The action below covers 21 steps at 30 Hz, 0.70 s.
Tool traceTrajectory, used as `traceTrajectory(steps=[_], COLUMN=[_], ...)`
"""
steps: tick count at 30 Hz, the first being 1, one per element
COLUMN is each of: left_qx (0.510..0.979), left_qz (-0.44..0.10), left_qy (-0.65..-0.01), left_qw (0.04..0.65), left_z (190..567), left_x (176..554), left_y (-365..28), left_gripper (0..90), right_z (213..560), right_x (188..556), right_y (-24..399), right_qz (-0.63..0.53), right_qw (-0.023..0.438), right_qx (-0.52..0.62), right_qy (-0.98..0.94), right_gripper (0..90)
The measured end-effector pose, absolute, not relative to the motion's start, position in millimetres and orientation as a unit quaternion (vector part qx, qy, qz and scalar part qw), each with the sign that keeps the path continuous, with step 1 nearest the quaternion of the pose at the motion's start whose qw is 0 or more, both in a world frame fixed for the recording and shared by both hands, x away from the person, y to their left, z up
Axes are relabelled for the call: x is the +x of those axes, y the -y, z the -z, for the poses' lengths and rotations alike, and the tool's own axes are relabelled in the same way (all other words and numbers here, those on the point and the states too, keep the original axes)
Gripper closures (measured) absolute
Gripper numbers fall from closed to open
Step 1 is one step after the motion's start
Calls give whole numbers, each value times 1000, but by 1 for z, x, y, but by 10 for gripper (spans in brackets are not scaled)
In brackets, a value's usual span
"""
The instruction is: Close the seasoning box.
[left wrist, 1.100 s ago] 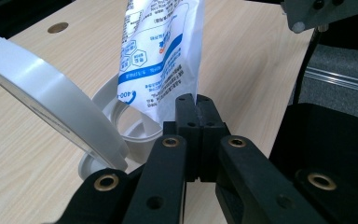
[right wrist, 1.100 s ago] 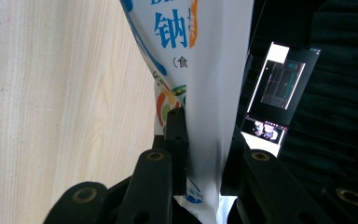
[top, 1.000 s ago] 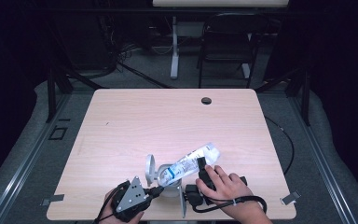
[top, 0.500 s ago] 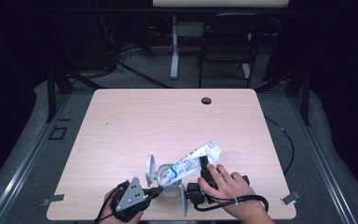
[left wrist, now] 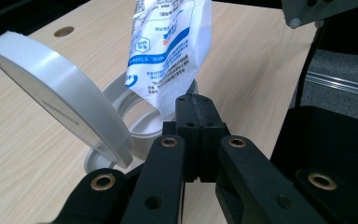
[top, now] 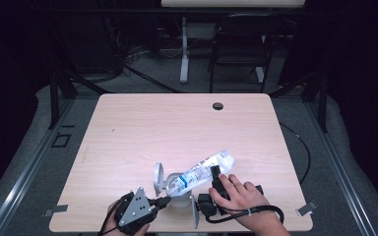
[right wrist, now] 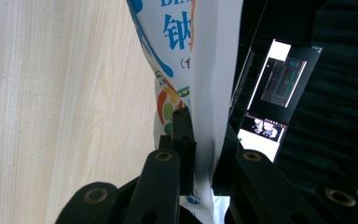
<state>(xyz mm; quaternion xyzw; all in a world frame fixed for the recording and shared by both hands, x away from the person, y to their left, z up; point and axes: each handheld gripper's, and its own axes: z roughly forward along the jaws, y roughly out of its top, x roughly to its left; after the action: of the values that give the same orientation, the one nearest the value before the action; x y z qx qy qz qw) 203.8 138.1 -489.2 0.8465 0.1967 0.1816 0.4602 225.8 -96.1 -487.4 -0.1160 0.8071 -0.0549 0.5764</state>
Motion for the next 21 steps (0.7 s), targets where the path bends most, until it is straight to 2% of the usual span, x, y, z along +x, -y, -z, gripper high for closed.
traceTrajectory(steps=[1, 5, 8, 10, 15, 21], left_qx=[849, 849, 849, 849, 857, 860], left_qz=[-185, -199, -201, -204, -203, -205], left_qy=[-195, -184, -186, -189, -176, -174], left_qw=[455, 454, 452, 449, 441, 434], left_z=[489, 489, 488, 486, 485, 487], left_x=[203, 200, 202, 204, 206, 205], left_y=[-138, -135, -133, -130, -125, -127], left_gripper=[794, 711, 703, 724, 900, 900], right_z=[488, 488, 487, 488, 486, 485], right_x=[226, 226, 225, 225, 225, 224], right_y=[96, 96, 95, 95, 95, 94], right_qz=[53, 53, 56, 54, 54, 53], right_qw=[575, 575, 575, 574, 573, 576], right_qx=[-116, -116, -117, -119, -117, -120], right_qy=[-808, -808, -808, -809, -809, -807], right_gripper=[837, 838, 838, 838, 840, 842])
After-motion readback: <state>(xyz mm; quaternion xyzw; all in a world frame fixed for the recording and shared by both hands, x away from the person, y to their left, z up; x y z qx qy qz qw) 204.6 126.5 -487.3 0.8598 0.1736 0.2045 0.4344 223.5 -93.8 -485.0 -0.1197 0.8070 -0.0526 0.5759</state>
